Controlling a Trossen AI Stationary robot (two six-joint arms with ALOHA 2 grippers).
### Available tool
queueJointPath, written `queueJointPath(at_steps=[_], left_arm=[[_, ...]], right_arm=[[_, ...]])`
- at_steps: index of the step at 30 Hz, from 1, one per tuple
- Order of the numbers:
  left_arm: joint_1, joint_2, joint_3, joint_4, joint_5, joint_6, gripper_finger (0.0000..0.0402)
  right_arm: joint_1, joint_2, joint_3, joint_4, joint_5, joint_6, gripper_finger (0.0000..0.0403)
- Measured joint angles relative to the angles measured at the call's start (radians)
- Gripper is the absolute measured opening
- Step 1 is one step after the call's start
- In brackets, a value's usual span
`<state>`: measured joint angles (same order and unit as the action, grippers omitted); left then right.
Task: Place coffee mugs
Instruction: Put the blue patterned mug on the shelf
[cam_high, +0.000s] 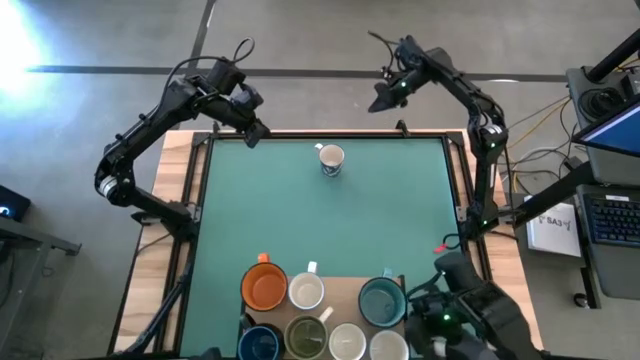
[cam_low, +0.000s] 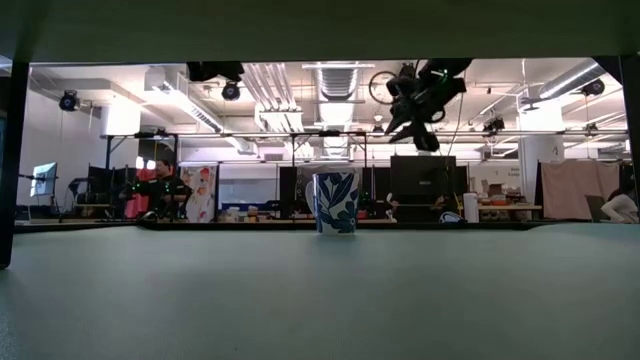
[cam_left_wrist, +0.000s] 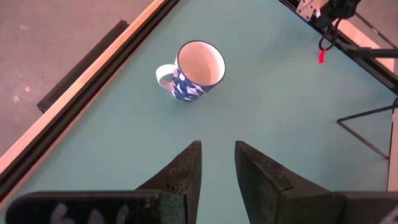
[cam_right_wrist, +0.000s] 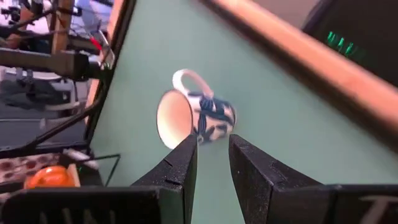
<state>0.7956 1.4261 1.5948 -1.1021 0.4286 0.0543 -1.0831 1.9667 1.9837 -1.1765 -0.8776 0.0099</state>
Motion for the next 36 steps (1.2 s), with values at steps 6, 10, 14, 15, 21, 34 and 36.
queueJointPath(at_steps=[6,10,14,15,21,34,36], left_arm=[[0.000,0.000,0.000,-0.015,0.000,0.030,0.0079],[0.000,0.000,0.000,-0.015,-0.002,0.034,0.0079],[0.000,0.001,0.000,-0.015,-0.002,0.034,0.0079],[0.000,0.001,0.000,-0.015,-0.002,0.034,0.0079],[0.000,0.001,0.000,-0.014,-0.002,0.034,0.0079],[0.000,0.008,0.000,-0.020,-0.003,0.026,0.0079],[0.000,0.013,0.000,-0.020,-0.003,0.035,0.0079]], right_arm=[[-0.010,0.000,0.074,0.022,0.219,0.048,0.0082],[-0.011,0.000,0.087,0.078,0.349,0.068,0.0082],[-0.021,0.000,0.089,0.120,0.381,0.062,0.0082],[-0.023,0.000,0.089,0.116,0.380,0.032,0.0082],[-0.016,0.027,0.082,0.065,0.379,-0.122,0.0082],[0.017,0.070,0.136,-0.078,0.195,-0.070,0.0082],[0.054,0.069,0.156,-0.125,0.196,-0.066,0.0082]])
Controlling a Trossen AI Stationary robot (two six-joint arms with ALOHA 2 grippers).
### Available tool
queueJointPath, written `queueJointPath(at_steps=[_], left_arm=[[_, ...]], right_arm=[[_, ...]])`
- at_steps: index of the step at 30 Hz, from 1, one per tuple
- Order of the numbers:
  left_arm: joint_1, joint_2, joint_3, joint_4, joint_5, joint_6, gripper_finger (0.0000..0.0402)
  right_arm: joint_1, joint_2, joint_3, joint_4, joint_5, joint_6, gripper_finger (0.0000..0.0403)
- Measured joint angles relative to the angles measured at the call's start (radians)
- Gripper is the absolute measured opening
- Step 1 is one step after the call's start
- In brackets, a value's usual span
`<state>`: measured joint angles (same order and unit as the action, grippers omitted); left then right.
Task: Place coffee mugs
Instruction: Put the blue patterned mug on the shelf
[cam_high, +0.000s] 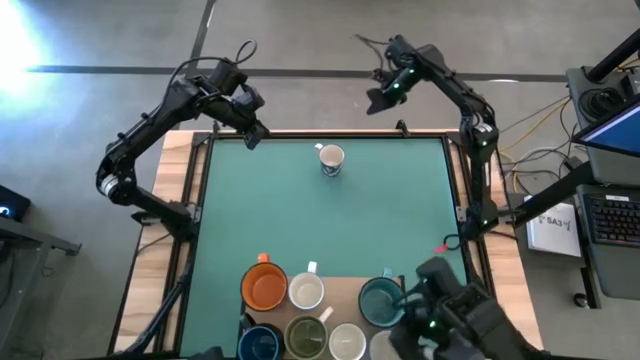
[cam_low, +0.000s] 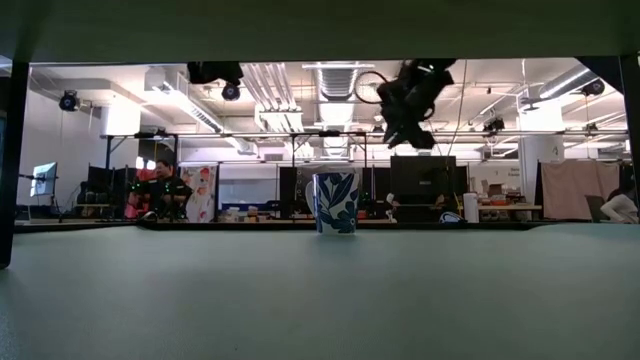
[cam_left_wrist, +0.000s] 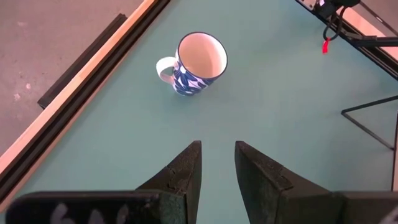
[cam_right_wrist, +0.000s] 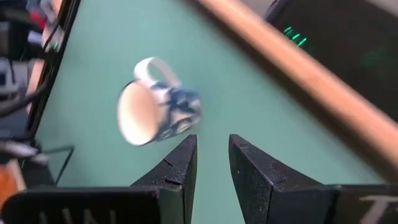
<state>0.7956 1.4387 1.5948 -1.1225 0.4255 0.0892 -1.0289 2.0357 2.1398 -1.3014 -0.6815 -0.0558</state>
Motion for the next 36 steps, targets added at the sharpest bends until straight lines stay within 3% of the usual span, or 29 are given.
queueJointPath(at_steps=[10,21,29,36], left_arm=[[0.000,0.004,0.000,-0.002,0.000,0.042,0.0079],[0.000,0.004,0.000,-0.003,0.000,0.067,0.0079],[0.006,0.004,0.000,-0.002,0.000,0.068,0.0079],[0.008,0.004,0.000,-0.002,0.000,0.076,0.0079]], right_arm=[[0.154,-0.001,0.080,-0.062,0.113,0.082,0.0082],[0.212,-0.003,0.119,-0.117,0.134,0.093,0.0082],[0.220,-0.003,0.174,-0.129,0.279,0.054,0.0082],[0.209,-0.005,0.214,-0.202,0.293,0.049,0.0082]])
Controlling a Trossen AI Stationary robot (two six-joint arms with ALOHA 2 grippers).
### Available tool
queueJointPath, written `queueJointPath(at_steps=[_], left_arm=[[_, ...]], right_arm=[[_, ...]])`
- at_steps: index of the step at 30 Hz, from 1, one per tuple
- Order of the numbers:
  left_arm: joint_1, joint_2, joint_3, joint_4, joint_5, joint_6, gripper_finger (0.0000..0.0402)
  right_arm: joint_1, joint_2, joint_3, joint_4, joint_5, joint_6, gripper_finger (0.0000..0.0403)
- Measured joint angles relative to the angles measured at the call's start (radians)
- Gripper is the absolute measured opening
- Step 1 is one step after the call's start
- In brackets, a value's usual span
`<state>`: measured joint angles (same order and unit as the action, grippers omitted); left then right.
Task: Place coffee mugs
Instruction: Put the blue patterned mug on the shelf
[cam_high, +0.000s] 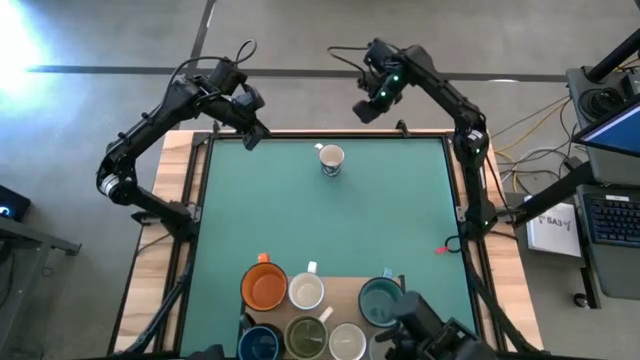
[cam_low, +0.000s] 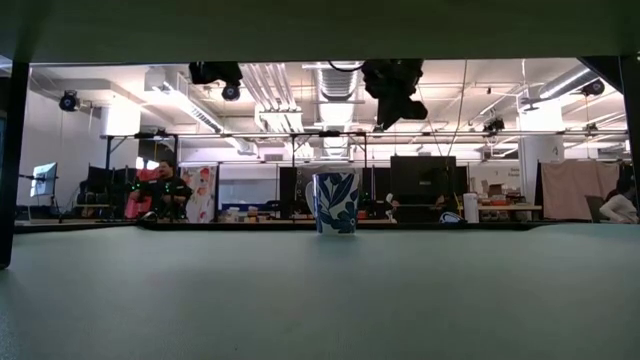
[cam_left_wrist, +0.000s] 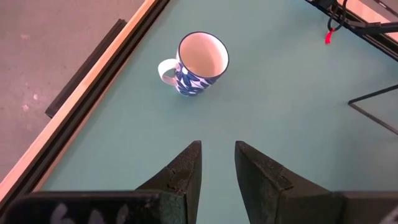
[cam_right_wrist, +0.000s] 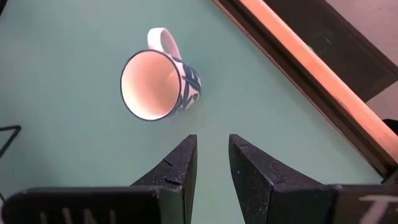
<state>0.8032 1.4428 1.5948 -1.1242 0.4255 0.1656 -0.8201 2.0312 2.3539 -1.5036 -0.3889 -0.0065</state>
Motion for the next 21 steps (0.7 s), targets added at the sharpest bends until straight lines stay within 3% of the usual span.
queueJointPath(at_steps=[9,21], left_arm=[[0.000,0.007,0.000,0.024,0.002,-0.016,0.0079],[-0.061,0.139,0.000,0.117,0.002,-0.149,0.0079]], right_arm=[[0.043,0.000,-0.005,-0.020,-0.003,-0.014,0.0082],[0.039,-0.051,-0.006,-0.068,-0.001,-0.066,0.0082]])
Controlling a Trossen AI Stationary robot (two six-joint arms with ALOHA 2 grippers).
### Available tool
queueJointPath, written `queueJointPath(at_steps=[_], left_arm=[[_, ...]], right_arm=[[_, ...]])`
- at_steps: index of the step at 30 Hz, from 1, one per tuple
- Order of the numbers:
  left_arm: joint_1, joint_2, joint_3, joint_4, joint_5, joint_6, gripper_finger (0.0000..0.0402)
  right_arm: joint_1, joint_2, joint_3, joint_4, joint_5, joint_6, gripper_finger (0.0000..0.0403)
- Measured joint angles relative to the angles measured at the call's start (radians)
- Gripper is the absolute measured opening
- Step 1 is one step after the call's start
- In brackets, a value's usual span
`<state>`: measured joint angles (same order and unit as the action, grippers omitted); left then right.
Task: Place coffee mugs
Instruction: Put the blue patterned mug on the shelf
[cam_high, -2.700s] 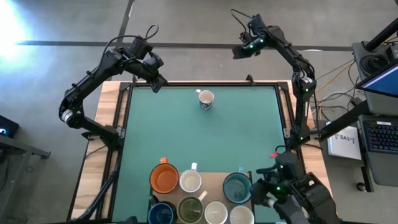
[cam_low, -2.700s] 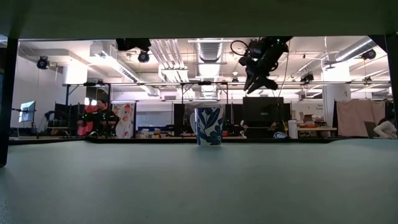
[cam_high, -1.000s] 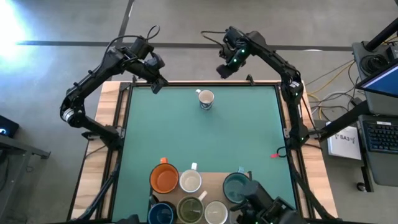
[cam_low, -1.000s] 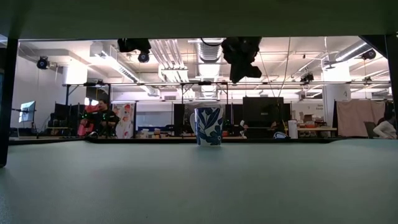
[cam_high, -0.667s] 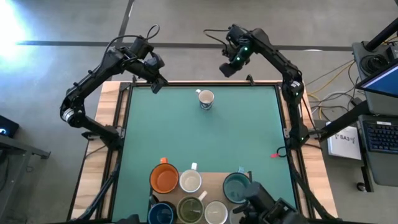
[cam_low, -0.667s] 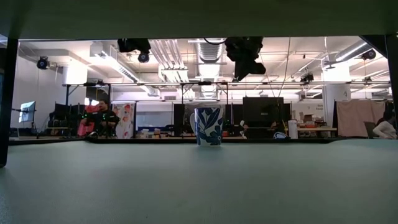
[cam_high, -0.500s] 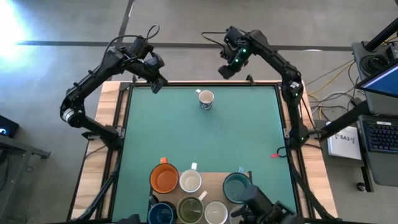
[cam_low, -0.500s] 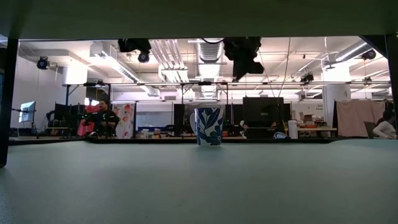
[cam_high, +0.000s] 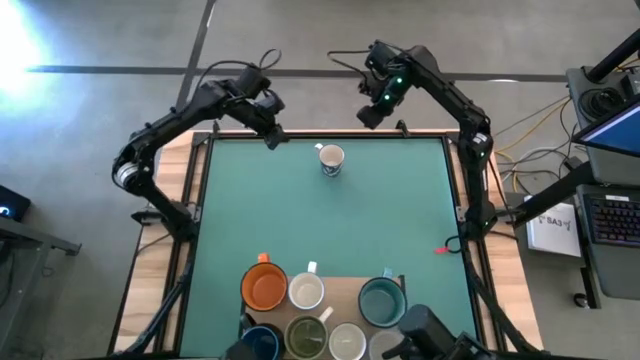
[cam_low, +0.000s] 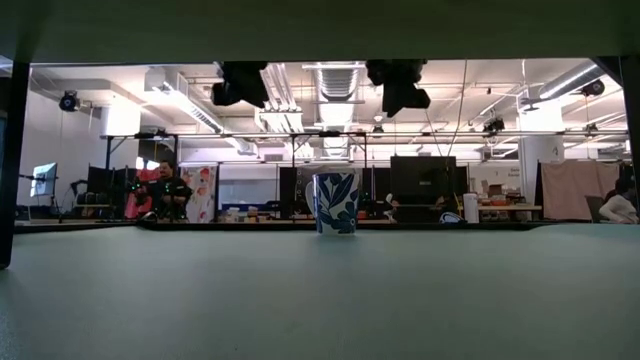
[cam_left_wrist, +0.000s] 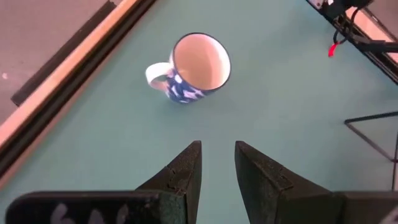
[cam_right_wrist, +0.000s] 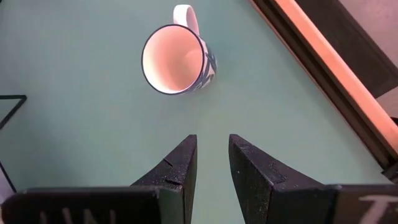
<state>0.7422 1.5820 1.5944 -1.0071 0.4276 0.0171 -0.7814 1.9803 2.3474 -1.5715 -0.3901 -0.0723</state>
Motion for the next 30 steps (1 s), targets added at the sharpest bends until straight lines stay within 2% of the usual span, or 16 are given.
queueJointPath(at_steps=[6,10,15,19,21,27,30], left_arm=[[-0.065,0.009,0.000,0.037,-0.159,-0.106,0.0079],[-0.102,0.009,0.000,0.051,-0.271,-0.121,0.0079],[-0.099,0.004,0.023,0.047,-0.284,-0.124,0.0079],[-0.105,-0.002,0.032,0.030,-0.285,-0.132,0.0079],[-0.105,-0.004,0.032,0.030,-0.288,-0.133,0.0079],[-0.105,-0.016,0.032,-0.002,-0.378,-0.123,0.0079],[-0.105,-0.030,0.032,-0.048,-0.389,-0.108,0.0079]], right_arm=[[-0.008,-0.012,0.000,0.000,0.009,-0.035,0.0082],[-0.009,-0.012,0.000,0.013,0.023,-0.053,0.0082],[-0.013,-0.012,0.000,0.018,0.052,-0.083,0.0082],[-0.024,-0.012,0.000,0.018,0.180,-0.095,0.0082],[-0.039,-0.012,0.000,0.015,0.211,-0.095,0.0082],[-0.081,-0.012,0.000,0.002,0.209,-0.077,0.0082],[-0.099,-0.012,0.000,0.002,0.208,-0.070,0.0082]])
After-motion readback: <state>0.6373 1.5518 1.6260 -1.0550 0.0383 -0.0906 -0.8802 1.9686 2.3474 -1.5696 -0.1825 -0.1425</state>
